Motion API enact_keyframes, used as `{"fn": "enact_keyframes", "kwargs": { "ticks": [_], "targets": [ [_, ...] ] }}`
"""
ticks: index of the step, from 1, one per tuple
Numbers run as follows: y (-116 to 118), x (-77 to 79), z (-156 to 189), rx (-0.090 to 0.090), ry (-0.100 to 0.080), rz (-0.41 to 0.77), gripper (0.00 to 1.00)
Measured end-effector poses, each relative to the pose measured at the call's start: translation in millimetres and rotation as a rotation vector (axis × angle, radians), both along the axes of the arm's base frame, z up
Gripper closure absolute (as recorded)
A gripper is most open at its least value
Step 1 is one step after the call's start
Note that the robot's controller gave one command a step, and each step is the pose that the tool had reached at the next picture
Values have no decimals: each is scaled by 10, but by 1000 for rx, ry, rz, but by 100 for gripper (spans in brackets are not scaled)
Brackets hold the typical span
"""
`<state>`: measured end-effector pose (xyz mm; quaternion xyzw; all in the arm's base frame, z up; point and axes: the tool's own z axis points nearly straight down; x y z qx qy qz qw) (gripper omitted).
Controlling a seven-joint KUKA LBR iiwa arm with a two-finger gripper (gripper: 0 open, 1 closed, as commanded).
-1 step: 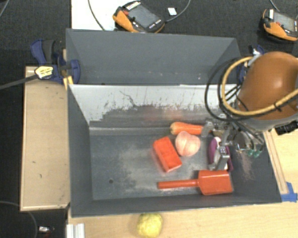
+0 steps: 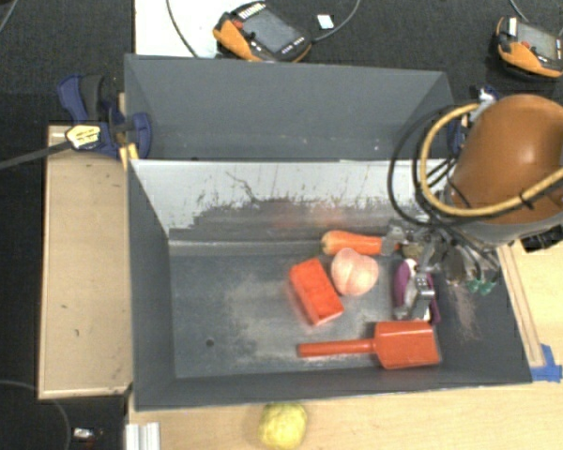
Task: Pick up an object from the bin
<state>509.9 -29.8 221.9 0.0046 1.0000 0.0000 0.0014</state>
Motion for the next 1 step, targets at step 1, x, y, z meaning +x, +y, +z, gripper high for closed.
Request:
{"fn": "enact_keyframes", "kwargs": {
  "ticks": [1],
  "targets": [
    [-729, -347, -628, -1, 4, 138, 0]
  ]
}}
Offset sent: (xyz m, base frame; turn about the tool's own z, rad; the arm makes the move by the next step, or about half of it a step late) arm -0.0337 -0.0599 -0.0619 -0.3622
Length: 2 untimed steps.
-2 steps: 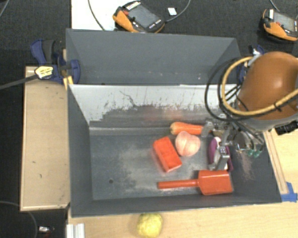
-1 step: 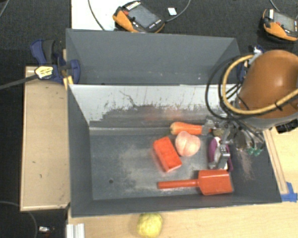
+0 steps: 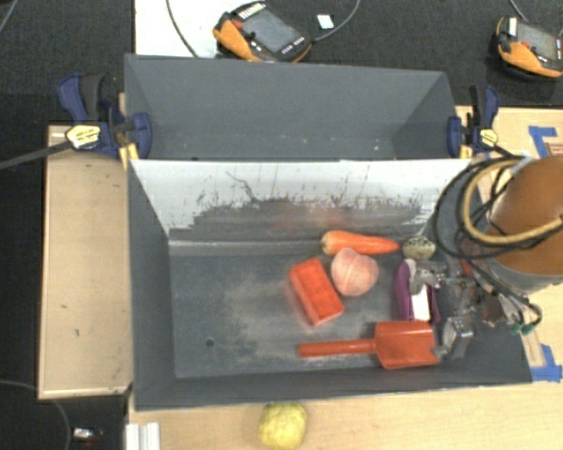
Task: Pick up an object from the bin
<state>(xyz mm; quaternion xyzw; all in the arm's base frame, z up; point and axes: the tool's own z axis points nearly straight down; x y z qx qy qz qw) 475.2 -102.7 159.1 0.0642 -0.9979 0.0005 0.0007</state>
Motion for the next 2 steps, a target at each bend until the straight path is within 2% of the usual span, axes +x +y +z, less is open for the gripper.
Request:
{"fn": "enact_keyframes", "kwargs": {
  "ticks": [1, 2],
  "targets": [
    [136, 19, 13, 0, -12, 223, 0],
    [315, 46, 13, 2, -7, 102, 0]
  ]
}}
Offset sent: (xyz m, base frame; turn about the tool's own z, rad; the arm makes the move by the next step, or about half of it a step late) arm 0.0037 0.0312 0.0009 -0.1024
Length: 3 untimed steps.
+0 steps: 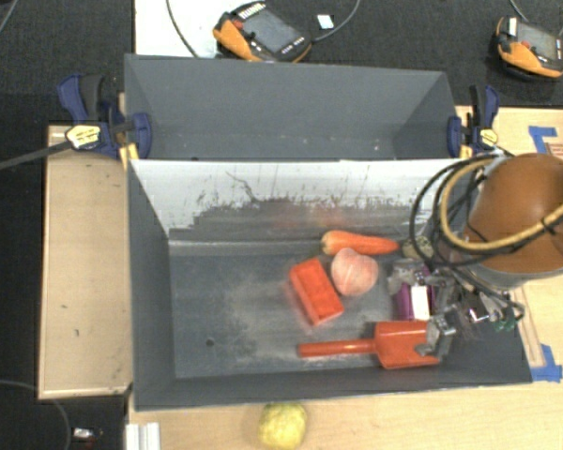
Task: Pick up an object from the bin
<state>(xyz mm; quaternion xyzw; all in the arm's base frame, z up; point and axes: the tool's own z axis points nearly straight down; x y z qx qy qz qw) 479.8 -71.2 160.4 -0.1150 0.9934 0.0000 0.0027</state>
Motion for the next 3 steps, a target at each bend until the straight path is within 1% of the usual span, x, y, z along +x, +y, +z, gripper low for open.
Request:
{"fn": "enact_keyframes", "kwargs": {
  "ticks": [1, 2, 3],
  "targets": [
    [24, 5, -889, -4, -18, 279, 0],
    [26, -8, -927, -1, -7, 243, 100],
    [25, -7, -916, -1, -6, 235, 100]
  ]
}}
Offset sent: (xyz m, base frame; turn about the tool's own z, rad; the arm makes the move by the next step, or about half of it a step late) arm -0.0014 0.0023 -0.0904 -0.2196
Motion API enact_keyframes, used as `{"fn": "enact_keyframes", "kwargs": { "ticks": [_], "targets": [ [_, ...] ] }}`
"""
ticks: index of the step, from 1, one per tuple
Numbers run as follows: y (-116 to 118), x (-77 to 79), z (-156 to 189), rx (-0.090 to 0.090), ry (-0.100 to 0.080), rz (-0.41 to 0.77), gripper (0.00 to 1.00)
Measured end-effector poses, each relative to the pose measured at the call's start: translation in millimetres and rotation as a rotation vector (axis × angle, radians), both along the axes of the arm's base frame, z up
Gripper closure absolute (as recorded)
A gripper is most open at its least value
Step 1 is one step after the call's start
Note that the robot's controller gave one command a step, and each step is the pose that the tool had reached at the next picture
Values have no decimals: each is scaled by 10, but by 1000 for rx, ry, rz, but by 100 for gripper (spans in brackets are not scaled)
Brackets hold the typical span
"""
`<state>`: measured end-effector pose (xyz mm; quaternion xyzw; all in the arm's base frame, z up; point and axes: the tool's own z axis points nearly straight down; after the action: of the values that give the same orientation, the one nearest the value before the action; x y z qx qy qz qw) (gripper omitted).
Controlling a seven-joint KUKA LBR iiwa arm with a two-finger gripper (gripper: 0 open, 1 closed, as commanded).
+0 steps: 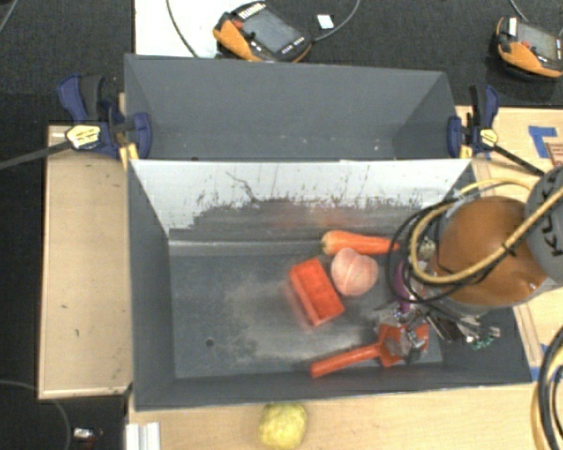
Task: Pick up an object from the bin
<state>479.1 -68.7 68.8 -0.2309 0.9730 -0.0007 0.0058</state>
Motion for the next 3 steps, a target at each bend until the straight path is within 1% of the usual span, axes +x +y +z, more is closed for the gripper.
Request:
{"fn": "enact_keyframes", "kwargs": {
  "ticks": [1, 3],
  "targets": [
    [1, -6, 130, 1, 1, -2, 100],
    [3, 3, 443, 1, -3, -4, 100]
  ]
}}
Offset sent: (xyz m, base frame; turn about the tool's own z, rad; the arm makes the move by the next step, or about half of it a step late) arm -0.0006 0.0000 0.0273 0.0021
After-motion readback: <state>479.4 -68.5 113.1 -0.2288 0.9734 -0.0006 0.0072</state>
